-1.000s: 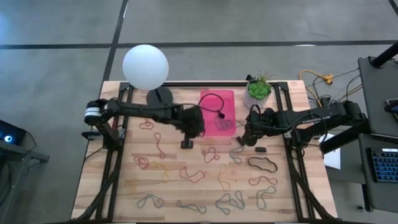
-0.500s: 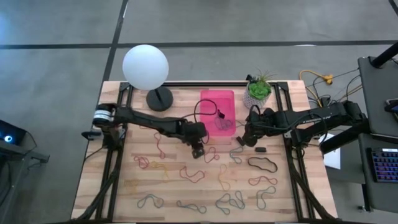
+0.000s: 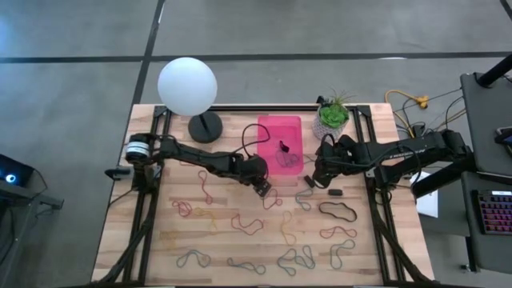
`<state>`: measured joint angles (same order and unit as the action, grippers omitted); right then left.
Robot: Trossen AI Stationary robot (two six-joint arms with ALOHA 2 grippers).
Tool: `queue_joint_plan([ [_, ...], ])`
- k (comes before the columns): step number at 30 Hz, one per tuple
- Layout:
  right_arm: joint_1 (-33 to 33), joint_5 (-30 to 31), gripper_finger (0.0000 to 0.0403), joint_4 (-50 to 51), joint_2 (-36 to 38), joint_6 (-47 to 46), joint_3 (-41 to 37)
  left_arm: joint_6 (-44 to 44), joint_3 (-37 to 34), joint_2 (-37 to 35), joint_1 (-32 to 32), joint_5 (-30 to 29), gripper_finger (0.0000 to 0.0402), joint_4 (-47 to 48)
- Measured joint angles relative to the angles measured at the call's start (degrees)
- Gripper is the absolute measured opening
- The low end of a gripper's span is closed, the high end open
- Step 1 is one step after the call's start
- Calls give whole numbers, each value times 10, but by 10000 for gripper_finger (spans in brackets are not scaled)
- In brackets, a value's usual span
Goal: Pick and place rubber bands into bin
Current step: Put the yellow rubber band into the pink bin
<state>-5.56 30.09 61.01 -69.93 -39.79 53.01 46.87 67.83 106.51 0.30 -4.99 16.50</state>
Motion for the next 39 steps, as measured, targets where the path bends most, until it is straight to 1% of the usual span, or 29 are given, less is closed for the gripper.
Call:
queue_joint_plan([
  [6, 0, 1, 231, 0, 0, 8, 0, 34, 6, 37, 0, 1, 180, -17],
  [8, 0, 1, 231, 0, 0, 8, 0, 40, 9, 50, 0, 1, 179, -45],
  [11, 0, 1, 231, 0, 0, 8, 0, 42, 13, 59, 0, 1, 161, -64],
  [14, 0, 1, 231, 0, 0, 8, -1, 24, 17, 64, 0, 1, 117, -71],
  [18, 0, 1, 231, 0, 0, 8, -1, -7, 17, 59, 0, 11, 24, -74],
  [19, 0, 1, 231, 0, 0, 8, -1, -10, 17, 52, 0, 22, 13, -80],
  [21, -1, 1, 231, 1, 0, 8, -1, -23, 18, 37, -1, 51, 8, -92],
  [24, -1, 1, 231, 1, 0, 8, -1, -29, 20, -10, -4, 82, 1, -90],
  [27, 0, 1, 231, 1, 0, 8, -1, -68, 30, -79, -8, 88, 1, -91],
  [29, 0, 2, 231, 1, 0, 8, -1, -111, 42, -124, -6, 60, 0, -94],
  [32, 0, 13, 231, 1, 0, 8, -1, -185, 58, -162, 19, -20, 0, -92],
  [33, 0, 15, 231, 1, 0, 8, -1, -202, 63, -164, 35, -36, 0, -92],
  [34, 0, 15, 231, 0, 0, 8, -1, -208, 67, -161, 54, -39, 0, -95],
  [37, 0, 16, 231, 0, 0, 2, -1, -222, 86, -126, 100, -20, 0, -109],
  [39, 0, 16, 231, 0, 0, -1, -1, -230, 104, -93, 120, -15, 5, -109],
])
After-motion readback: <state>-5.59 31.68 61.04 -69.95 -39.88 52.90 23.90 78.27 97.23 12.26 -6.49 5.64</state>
